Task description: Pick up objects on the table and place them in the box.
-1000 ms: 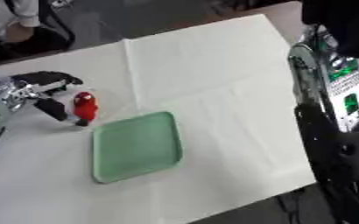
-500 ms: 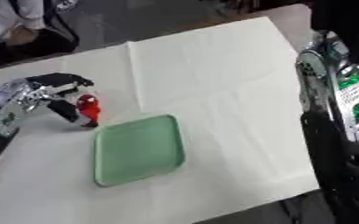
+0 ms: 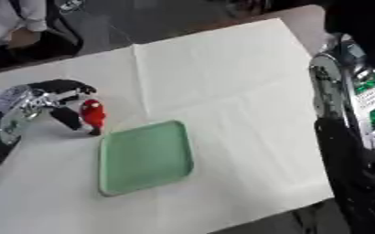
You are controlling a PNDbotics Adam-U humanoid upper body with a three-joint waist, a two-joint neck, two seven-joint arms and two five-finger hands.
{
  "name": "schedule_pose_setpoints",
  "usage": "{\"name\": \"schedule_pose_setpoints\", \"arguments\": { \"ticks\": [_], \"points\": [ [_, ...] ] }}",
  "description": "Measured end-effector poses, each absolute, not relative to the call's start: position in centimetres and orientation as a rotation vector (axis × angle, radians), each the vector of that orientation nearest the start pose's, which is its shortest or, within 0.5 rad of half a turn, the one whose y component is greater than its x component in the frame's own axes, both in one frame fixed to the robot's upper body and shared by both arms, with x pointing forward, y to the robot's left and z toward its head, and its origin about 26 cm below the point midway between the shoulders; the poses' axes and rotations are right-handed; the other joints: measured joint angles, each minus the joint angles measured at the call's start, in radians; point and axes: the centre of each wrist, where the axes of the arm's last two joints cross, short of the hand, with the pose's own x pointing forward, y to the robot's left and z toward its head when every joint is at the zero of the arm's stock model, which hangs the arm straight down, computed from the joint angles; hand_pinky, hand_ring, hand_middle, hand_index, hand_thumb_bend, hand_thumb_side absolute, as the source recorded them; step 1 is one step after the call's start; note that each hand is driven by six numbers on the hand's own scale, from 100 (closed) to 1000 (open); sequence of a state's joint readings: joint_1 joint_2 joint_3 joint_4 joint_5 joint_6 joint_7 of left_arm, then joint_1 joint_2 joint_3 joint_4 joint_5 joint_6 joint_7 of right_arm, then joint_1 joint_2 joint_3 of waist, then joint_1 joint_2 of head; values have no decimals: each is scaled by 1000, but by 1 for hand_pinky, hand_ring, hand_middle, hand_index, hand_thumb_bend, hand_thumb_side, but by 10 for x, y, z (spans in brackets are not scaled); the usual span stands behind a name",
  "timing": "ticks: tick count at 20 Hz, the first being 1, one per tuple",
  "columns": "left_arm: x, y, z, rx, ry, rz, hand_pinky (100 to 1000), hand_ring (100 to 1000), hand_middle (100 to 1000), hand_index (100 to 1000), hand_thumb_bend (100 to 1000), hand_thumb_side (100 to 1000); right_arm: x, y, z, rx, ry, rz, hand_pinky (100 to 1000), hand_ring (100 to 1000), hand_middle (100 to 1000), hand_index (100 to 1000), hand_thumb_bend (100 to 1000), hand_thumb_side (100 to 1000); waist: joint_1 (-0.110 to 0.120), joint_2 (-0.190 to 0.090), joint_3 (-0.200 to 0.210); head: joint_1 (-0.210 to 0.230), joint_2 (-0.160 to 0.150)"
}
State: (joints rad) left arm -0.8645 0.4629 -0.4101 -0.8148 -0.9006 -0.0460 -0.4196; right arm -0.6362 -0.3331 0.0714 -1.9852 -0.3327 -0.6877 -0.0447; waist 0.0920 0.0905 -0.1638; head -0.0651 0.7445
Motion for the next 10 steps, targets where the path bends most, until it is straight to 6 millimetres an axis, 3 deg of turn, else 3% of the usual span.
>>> {"name": "schedule_pose_setpoints", "arguments": {
  "ticks": [5, 7, 8, 10],
  "points": [
    [468, 276, 113, 829, -950, -1622, 293, 496, 667, 891, 522, 393, 314, -208, 290, -557, 2999, -208, 210, 365, 419, 476, 100, 504, 0, 0, 1, 0, 0],
    [468, 277, 113, 840, -928, -1610, 164, 400, 587, 804, 383, 411, 314, -208, 290, -557, 2999, -208, 210, 365, 419, 475, 100, 504, 0, 0, 3, 0, 0],
    [468, 277, 113, 846, -921, -1603, 100, 320, 533, 706, 100, 525, 314, -208, 290, -557, 2999, -209, 210, 364, 419, 475, 100, 504, 0, 0, 4, 0, 0],
    [468, 276, 114, 866, -923, -1586, 100, 136, 410, 593, 100, 704, 314, -208, 290, -557, 2999, -209, 210, 364, 418, 475, 100, 504, 0, 0, 6, 0, 0]
  ]
}}
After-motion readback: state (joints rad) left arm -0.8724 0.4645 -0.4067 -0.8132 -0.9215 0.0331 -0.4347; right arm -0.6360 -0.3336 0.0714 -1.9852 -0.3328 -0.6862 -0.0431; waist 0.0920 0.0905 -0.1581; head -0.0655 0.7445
